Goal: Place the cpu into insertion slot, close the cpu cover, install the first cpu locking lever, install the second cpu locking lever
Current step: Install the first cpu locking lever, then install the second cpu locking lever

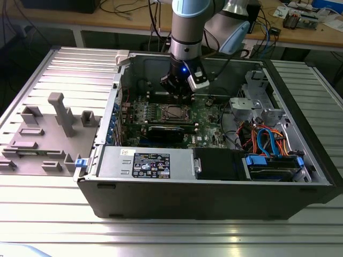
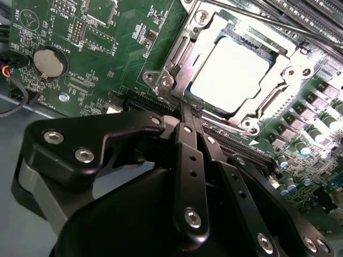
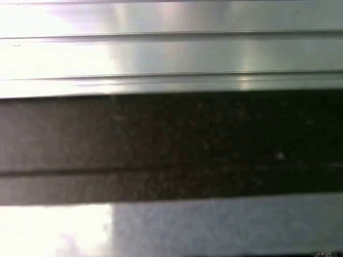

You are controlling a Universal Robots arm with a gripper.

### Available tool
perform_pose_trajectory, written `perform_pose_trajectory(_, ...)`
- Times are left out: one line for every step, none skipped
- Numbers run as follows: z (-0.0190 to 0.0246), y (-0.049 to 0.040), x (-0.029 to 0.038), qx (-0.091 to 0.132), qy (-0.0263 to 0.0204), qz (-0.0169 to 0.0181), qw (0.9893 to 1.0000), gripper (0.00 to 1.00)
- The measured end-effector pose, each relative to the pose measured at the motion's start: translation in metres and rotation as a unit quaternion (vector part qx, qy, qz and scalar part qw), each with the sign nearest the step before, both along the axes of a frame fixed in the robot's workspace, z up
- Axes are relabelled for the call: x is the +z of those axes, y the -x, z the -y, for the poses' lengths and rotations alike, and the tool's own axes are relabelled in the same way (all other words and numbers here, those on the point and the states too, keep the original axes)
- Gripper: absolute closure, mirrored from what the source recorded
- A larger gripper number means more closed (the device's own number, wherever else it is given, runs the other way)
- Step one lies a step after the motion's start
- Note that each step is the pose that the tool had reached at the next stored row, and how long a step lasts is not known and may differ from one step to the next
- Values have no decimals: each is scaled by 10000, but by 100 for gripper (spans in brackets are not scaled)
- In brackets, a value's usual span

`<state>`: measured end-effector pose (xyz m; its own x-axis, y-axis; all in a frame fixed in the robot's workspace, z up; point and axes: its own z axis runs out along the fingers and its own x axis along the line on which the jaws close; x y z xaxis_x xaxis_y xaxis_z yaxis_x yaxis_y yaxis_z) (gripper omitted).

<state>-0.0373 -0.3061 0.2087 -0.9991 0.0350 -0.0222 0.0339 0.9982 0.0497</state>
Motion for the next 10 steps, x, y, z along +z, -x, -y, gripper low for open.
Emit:
perform_pose_trajectory(4, 0, -1, 0, 0, 0, 10000, 89)
perform_pose_trajectory(5, 0, -1, 0, 0, 0, 10000, 89)
perform_pose_trajectory(6, 0, -1, 0, 0, 0, 10000, 89)
perform_pose_trajectory(7, 0, -1, 0, 0, 0, 10000, 89)
perform_pose_trajectory(7, 0, -1, 0, 0, 0, 10000, 89)
perform_pose_trajectory(8, 0, -2, 0, 0, 0, 10000, 89)
perform_pose_trajectory(9, 0, -2, 0, 0, 0, 10000, 89)
perform_pose_trajectory(10, 0, -2, 0, 0, 0, 10000, 89)
perform_pose_trajectory(11, 0, -2, 0, 0, 0, 10000, 89)
perform_pose_trajectory(16, 0, -1, 1, 1, 0, 10000, 89)
